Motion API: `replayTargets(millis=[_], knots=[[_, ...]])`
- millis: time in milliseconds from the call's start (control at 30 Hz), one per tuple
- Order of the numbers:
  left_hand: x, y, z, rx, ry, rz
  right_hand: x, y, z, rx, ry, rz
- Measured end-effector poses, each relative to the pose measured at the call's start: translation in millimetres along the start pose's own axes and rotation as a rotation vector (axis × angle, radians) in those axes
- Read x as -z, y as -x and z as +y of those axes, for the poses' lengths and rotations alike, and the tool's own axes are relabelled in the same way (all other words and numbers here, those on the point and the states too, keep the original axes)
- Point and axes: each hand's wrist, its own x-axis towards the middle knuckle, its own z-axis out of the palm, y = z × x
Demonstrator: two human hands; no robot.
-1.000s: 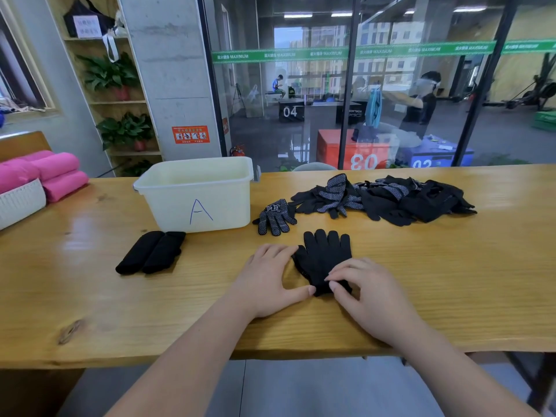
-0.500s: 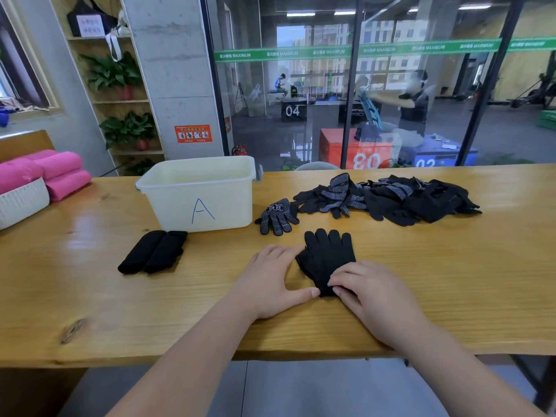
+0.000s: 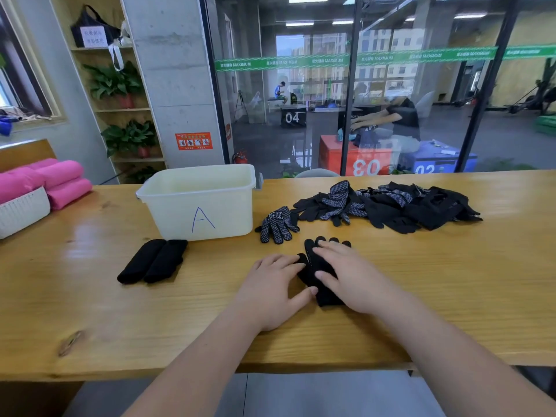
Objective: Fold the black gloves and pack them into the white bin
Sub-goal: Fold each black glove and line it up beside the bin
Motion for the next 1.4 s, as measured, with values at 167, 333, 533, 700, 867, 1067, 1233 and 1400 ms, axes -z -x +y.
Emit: replayTargets(millis=[167, 333, 533, 700, 867, 1067, 1233, 1400], knots=[[2, 0, 0, 0.026, 0.012, -0.013, 1, -36, -2, -0.118, 0.139, -0.08], [-3, -1, -4, 0.085, 0.082, 0.07, -23, -56, -13, -0.161, 0.13, -0.053], [-3, -1, -6, 0.089, 0.132, 0.124, -37, -67, -4, -0.206, 0.161, -0.117], [-1, 0, -5, 0.067, 0.128, 0.113, -34, -60, -5, -0.24, 0.16, -0.147], [-1, -3, -3, 0.046, 0.099, 0.096, -31, -45, -4, -0.215, 0.174, -0.107], [-1, -1, -4, 0.017, 0.093, 0.03, -20, -44, 3, -0.179, 0.054, -0.155], [-1, -2, -3, -0.024, 0.05, 0.003, -23, -17, 9, -0.237, 0.144, 0.046], [-2, -4, -3, -0.04, 0.006, -0.125, -21, 0, 19, -0.18, -0.008, -0.084]])
